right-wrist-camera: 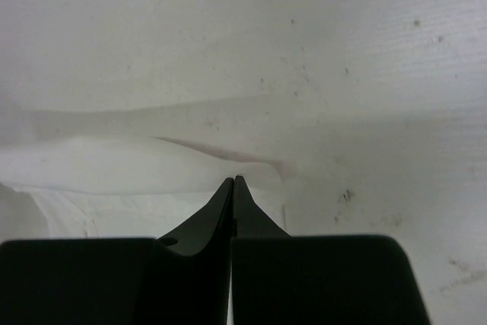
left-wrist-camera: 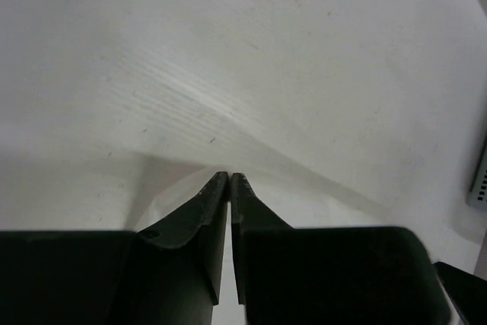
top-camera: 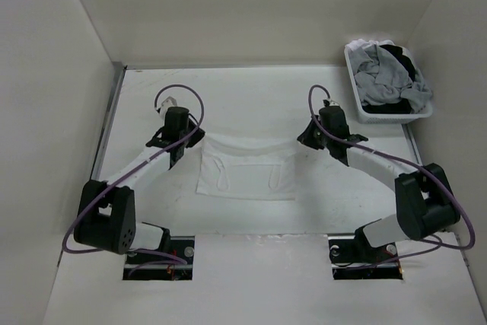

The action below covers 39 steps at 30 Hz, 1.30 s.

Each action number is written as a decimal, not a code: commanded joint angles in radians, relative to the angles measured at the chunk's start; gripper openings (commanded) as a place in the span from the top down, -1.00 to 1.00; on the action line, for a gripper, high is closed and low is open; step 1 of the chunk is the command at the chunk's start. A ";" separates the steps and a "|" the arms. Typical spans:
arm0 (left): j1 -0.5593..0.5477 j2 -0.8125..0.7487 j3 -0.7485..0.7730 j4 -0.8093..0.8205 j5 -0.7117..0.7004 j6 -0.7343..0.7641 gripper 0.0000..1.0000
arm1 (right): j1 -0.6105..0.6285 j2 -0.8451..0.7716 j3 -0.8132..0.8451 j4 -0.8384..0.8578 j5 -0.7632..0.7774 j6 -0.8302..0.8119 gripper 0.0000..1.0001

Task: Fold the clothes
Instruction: Fold the tank top

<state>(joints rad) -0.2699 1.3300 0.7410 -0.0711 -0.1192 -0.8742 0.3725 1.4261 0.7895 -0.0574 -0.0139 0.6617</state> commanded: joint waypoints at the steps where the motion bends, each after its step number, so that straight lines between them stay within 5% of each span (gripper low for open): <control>1: 0.016 0.027 0.072 0.180 0.029 0.007 0.90 | -0.022 0.022 0.076 0.154 -0.055 -0.017 0.98; 20: 0.120 -0.457 -0.387 0.142 0.203 -0.049 0.89 | 0.254 -0.440 -0.391 0.111 0.097 0.113 0.95; 34: 0.171 -0.866 -0.534 -0.191 0.242 -0.062 0.90 | 0.404 -0.480 -0.452 -0.062 0.215 0.289 0.99; 39: 0.165 -0.844 -0.545 -0.243 0.202 -0.066 0.79 | 0.421 -0.452 -0.457 -0.104 0.212 0.332 0.95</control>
<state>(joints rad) -0.1051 0.4580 0.2085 -0.2642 0.1036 -0.9356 0.7818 0.9646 0.3428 -0.1299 0.1692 0.9432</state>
